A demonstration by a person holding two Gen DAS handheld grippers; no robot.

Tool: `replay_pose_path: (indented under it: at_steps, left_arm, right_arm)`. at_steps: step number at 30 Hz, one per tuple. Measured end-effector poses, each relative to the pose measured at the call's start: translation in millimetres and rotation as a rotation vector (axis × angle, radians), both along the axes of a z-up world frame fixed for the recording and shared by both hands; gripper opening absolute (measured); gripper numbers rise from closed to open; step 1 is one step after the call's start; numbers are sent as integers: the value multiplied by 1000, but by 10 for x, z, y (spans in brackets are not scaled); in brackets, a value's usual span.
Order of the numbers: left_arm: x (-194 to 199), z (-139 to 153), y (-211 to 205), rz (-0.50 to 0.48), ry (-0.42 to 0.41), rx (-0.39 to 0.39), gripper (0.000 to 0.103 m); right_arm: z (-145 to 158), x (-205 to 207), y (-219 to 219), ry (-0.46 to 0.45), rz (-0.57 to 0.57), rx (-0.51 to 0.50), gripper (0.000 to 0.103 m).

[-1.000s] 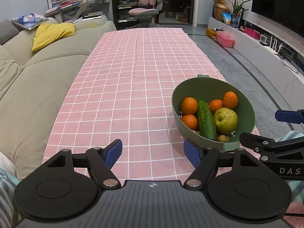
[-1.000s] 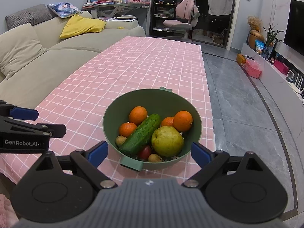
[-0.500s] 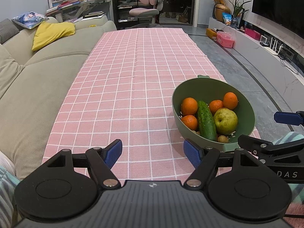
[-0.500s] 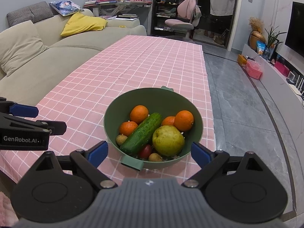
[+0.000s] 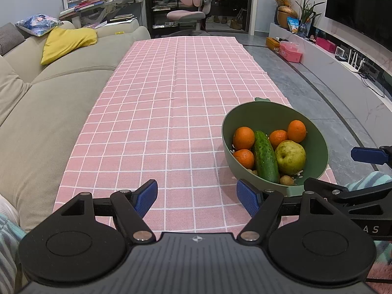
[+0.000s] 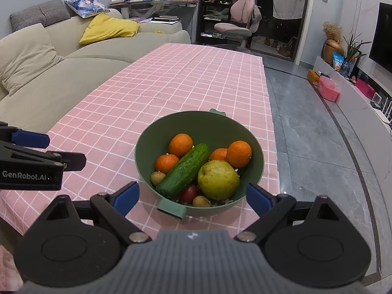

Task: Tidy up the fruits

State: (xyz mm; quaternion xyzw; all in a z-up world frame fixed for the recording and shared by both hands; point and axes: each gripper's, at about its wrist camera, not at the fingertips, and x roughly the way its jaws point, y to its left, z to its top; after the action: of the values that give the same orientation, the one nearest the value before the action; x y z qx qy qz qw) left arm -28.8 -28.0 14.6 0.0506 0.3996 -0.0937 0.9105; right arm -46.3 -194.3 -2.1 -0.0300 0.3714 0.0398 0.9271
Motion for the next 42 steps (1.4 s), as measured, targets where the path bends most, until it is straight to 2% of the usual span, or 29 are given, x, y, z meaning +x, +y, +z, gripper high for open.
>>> replay_pose_path:
  at_steps: [42]
  left_arm:
    - [-10, 21, 17, 1, -13, -25, 86]
  right_arm:
    - [-2, -2, -3, 5, 3, 1, 91]
